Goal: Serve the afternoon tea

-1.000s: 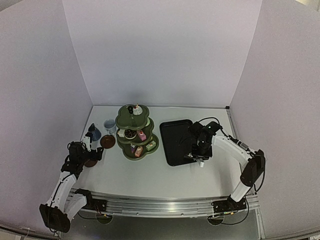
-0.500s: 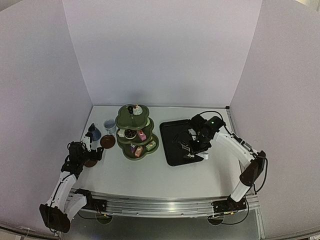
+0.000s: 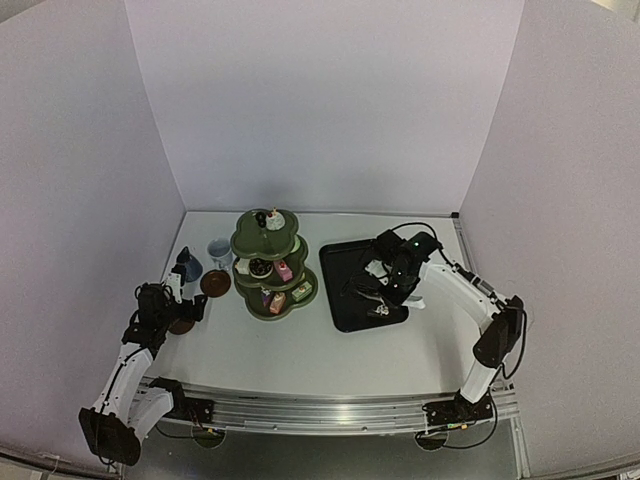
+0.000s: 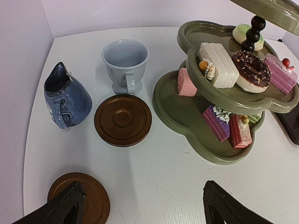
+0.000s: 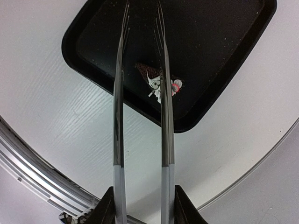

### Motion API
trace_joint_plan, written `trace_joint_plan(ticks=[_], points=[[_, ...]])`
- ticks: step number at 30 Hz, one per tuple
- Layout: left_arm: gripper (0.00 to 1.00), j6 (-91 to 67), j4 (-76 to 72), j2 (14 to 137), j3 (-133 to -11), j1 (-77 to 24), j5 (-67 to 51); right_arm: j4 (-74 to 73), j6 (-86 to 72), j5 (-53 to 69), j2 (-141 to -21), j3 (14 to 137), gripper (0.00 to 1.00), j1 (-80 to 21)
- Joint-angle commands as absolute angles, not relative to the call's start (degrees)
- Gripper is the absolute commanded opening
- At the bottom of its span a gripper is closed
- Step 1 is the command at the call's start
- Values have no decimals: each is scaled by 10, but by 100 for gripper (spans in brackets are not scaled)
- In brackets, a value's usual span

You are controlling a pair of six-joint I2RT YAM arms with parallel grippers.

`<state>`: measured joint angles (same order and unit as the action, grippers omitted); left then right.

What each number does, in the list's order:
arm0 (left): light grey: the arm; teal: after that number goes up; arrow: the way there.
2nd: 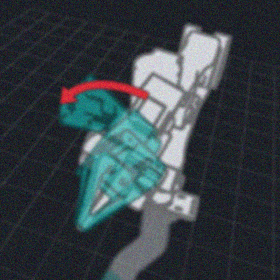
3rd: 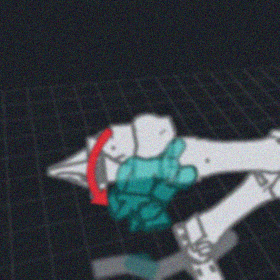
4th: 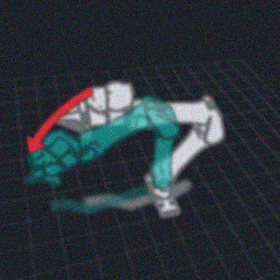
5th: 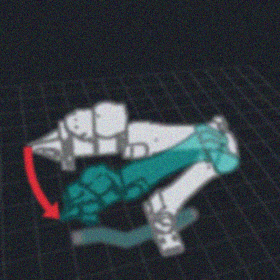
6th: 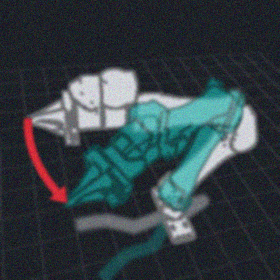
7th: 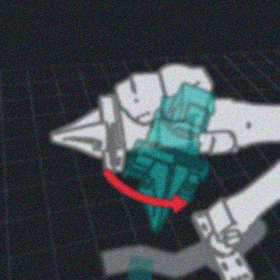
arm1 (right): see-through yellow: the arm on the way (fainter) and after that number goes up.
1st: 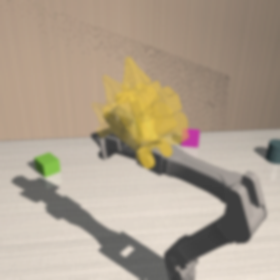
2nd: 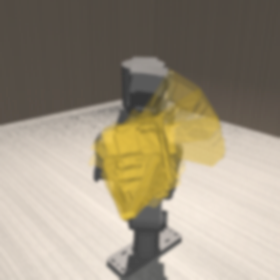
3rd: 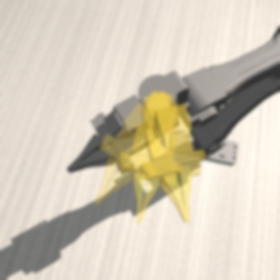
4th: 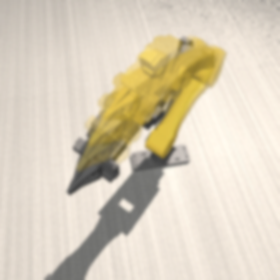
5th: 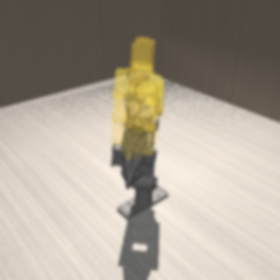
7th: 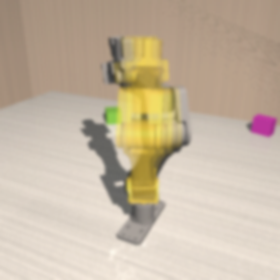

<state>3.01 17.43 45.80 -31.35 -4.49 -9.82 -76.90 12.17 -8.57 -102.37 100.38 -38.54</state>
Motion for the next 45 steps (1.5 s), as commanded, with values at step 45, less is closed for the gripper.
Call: trace_joint_plan(ticks=[45], points=[[88,44,151,468,-301,-42,-102,-884,368,-278,-1041,965,36,-433]])
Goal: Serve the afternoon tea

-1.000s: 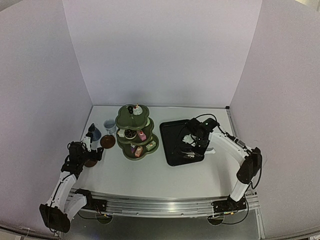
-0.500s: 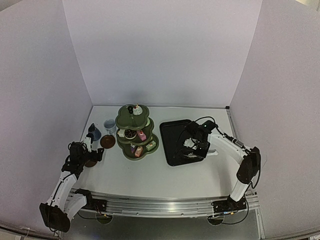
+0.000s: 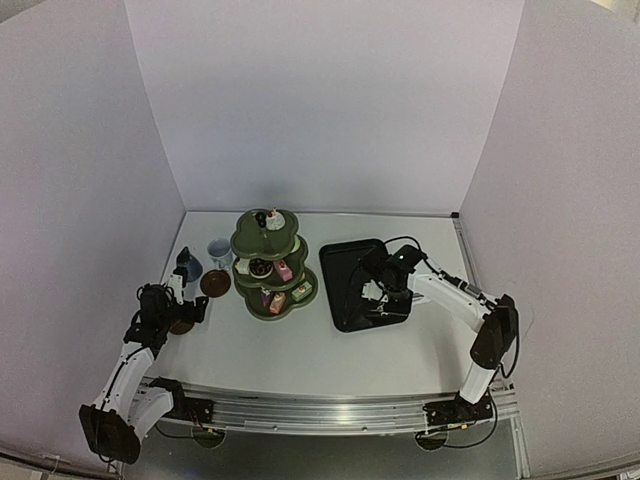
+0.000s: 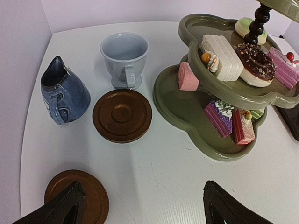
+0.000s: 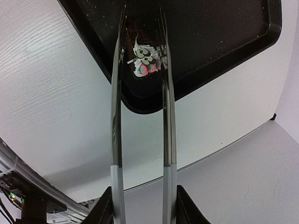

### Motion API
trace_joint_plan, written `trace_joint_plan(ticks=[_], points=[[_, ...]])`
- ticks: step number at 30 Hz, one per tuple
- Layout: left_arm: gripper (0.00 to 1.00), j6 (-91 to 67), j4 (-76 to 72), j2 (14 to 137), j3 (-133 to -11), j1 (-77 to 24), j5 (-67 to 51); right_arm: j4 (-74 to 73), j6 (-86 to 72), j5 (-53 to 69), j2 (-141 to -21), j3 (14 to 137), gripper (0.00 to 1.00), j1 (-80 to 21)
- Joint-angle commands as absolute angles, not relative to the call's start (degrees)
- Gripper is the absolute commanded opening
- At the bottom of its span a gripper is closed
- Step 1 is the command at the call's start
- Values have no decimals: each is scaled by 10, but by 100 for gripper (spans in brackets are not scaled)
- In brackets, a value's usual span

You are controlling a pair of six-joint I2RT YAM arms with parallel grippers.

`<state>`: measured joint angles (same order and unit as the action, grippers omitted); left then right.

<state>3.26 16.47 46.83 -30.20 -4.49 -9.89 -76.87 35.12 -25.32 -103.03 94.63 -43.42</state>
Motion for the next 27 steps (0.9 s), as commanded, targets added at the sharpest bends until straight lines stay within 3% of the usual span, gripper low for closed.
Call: trace_joint_plan(ticks=[1,13,20,27], points=[[88,45,150,468,-301,-42,-102,-885,368,-275,-1041,964,36,-433],[88,42,144,471,-297,-42,-111,-887,380,-259,-1070,964,34,-442],[88,45,149,465,-298,-42,-103,-894,381,-262,-1068,962,3,-442],[88,44,144,469,-298,-43,-106,-877,389,-311,-1059,996,0,-442]])
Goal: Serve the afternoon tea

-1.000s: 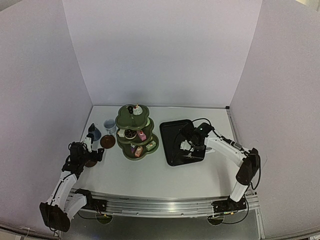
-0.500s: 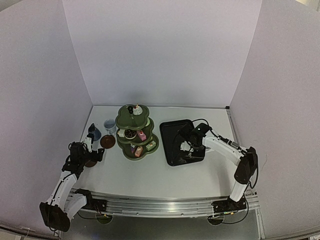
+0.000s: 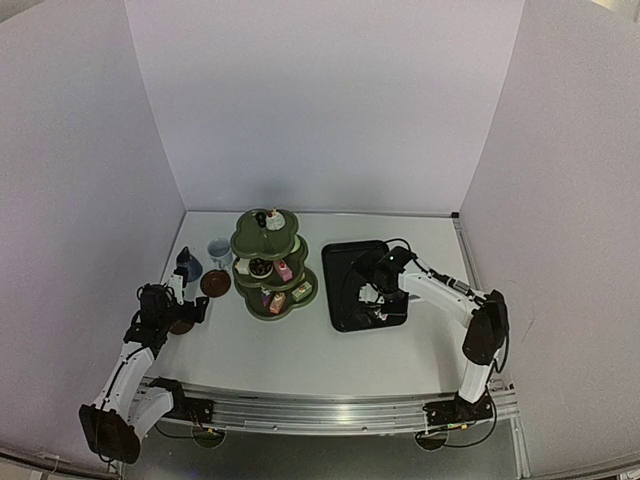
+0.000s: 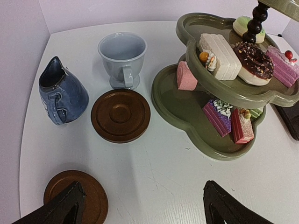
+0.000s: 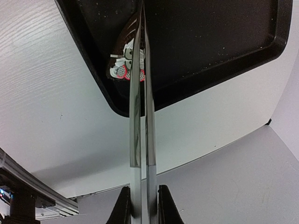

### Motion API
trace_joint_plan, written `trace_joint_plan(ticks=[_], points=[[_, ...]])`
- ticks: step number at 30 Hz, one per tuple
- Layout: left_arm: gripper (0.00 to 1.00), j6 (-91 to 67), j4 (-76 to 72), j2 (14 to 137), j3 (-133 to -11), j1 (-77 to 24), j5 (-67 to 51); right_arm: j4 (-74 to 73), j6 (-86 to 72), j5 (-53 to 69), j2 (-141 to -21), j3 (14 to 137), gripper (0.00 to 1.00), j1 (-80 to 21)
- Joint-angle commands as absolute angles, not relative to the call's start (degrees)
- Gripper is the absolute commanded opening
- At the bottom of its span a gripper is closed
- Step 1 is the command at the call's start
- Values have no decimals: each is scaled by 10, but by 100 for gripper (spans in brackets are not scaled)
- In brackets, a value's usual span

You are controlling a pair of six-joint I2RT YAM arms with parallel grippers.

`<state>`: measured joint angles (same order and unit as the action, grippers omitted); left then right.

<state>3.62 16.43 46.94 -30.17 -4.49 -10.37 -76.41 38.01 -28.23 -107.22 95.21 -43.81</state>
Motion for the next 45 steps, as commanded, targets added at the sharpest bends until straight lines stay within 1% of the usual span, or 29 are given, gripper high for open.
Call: trace_joint_plan(ticks=[1,10,18,22,25,30,38,41,45], points=[[88,44,144,468,-298,-43,-105,-873,389,-319,-1058,1007,0,-442],[88,48,151,465,-304,-42,-96,-849,399,-366,-1050,1111,0,-462],[88,49,154,460,-304,-41,-93,-809,440,-404,-1061,1272,0,-542],[88,50,157,454,-302,-37,-93,-777,481,-411,-1060,1316,0,-578],[88,48,153,453,-298,-36,-96,-737,518,-414,-1075,1355,0,-601],[88,47,153,450,-295,-35,-99,-687,563,-396,-1135,1462,0,-620],[88,48,154,443,-293,-32,-99,-561,626,-380,-1166,1463,0,-621],[88,45,150,445,-292,-32,-105,-514,655,-393,-1192,1468,0,-621],[88,44,150,441,-291,-32,-107,-485,670,-394,-1218,1483,0,-617]])
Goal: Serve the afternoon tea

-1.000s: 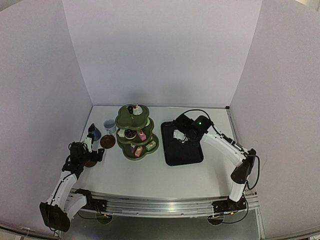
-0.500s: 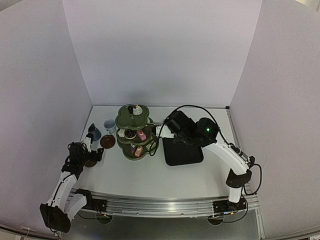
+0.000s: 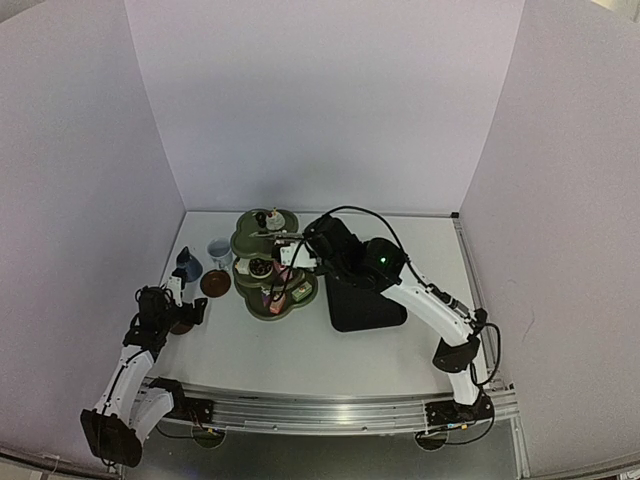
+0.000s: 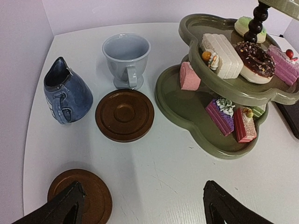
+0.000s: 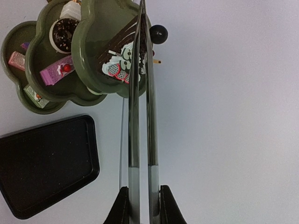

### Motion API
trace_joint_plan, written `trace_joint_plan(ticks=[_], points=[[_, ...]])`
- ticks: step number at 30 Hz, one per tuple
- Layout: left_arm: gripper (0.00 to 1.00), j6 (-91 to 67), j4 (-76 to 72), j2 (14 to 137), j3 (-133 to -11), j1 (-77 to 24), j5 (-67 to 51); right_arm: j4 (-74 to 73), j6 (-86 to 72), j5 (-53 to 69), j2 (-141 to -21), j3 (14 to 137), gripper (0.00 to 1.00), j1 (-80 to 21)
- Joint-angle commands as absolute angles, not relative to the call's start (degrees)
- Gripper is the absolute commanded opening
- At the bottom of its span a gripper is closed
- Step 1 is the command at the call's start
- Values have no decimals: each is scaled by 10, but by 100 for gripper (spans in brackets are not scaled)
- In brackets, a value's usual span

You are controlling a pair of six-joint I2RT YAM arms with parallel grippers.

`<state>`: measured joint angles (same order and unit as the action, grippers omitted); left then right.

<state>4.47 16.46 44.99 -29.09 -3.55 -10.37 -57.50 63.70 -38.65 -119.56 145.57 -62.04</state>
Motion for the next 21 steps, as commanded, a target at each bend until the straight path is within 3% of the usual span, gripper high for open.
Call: trace_joint_plan(ticks=[1,13,21], points=[[88,45,150,439,-291,-32,-106,-481,673,-396,-1219,1479,0,-616],[88,47,148,435,-290,-31,-113,-475,670,-393,-1218,1415,0,-600],[88,47,148,435,-290,-32,-113,-473,654,-382,-1225,1413,28,-600]])
